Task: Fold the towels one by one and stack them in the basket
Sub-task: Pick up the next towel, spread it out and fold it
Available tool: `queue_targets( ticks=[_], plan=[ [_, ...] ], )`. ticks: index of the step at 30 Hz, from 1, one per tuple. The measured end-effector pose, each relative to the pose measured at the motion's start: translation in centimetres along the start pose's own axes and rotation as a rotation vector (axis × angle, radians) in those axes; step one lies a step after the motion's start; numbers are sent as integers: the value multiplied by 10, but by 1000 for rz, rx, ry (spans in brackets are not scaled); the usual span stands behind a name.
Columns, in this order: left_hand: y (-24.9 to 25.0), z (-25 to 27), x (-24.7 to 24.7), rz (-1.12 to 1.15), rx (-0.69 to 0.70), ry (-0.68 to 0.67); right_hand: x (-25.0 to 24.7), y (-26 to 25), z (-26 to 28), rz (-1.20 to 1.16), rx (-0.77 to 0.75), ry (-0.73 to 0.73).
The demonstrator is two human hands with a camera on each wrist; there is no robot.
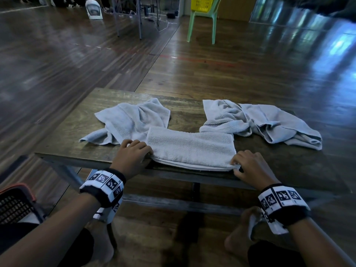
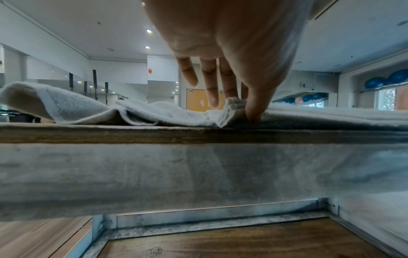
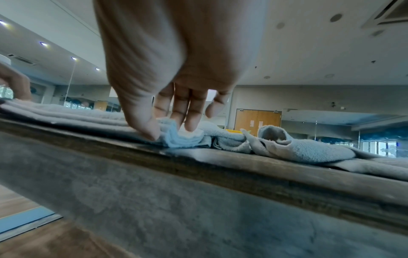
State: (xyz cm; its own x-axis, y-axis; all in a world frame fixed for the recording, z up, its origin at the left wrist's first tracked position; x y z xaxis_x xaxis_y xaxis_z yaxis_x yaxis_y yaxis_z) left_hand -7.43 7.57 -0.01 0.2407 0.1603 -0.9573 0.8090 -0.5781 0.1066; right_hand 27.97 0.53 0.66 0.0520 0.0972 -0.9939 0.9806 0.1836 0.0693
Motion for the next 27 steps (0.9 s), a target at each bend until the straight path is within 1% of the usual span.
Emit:
queue_targets(
  ticks=[4,7,10,13,16,21,24,27],
  plan=[
    [4,-7,-2,27,-27,-87,-2,4,-6,-57,8,-27],
    [21,-15,-2,109,18,-72,-9,0,-11,-136,23,16],
    [47,-25,5,226,66,-62,-9,-17,-18,-232,12,57],
    [62,-35,15,286,92,-108,-1,-34,-21,-258,-85,31],
    [64,-40,24,277,91,-180,4,-38,-22,-267,-69,-38],
    [60,-40,29,224,124,-145,9,-36,-20,-222,-87,-12],
    [60,-38,27,152,163,-121,11,-34,-21,-251,-66,3],
    [57,-35,21,183,203,-54,8,-28,-19,-305,-63,40]
  ],
)
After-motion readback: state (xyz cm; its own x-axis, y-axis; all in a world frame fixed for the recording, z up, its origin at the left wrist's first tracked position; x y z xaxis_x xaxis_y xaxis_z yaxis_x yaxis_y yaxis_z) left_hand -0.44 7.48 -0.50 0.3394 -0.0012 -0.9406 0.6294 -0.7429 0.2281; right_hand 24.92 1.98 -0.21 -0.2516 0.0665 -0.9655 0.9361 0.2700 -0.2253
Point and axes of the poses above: each hand's wrist, its own z-axis away from the middle knuckle, its own x-axis out of the palm, y = z × x, the point moved 3 cm from there along -z, towards the middle knuckle, and after that the axes turned 5 degrees about z, right-handed, at the moved point
